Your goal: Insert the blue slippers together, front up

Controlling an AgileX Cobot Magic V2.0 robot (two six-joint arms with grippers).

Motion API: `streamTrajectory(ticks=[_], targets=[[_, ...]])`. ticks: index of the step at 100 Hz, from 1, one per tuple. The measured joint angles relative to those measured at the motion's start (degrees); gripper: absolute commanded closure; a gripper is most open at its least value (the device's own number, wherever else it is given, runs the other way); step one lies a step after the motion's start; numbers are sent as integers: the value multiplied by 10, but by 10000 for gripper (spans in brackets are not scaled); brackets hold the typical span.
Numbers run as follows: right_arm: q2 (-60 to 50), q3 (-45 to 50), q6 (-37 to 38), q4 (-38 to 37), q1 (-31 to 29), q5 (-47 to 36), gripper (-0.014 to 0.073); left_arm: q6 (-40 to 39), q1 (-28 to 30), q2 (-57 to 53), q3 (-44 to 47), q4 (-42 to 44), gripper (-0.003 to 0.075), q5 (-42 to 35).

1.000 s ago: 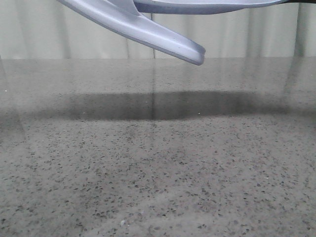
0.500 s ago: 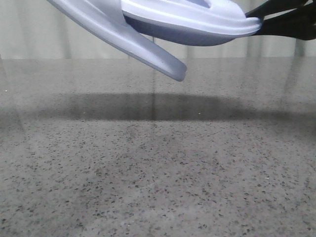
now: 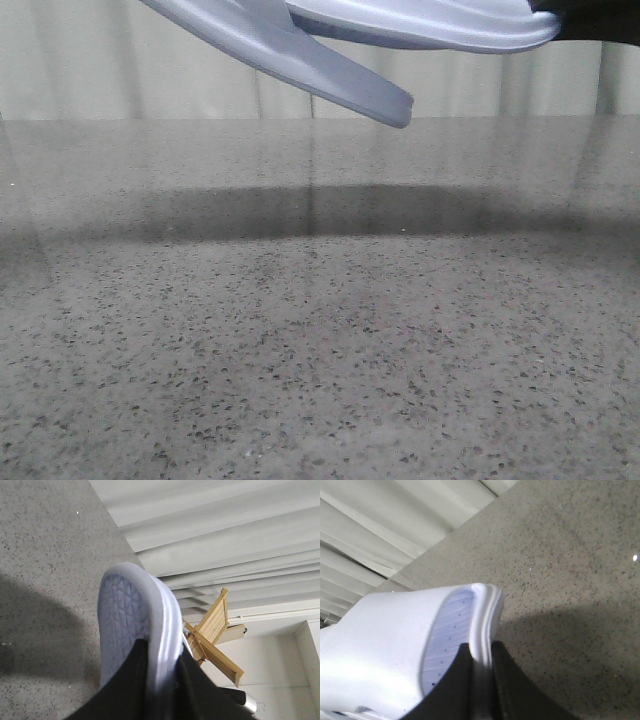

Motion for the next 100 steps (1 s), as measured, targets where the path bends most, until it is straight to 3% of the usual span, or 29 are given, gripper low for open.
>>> streamTrajectory(ticks=[26, 36, 77, 100], targets=[[-48, 0, -35, 2, 4, -38, 250, 0, 0, 0, 0, 0, 690, 14], [-69, 0, -43, -3, 5, -60, 176, 0, -2, 0, 0, 2, 690, 29], [-194, 0, -45, -36, 6, -223, 164, 2, -4, 0, 0, 7, 690, 44], [-240, 0, -47, -36, 6, -233, 164, 5, -4, 0, 0, 7, 690, 29]])
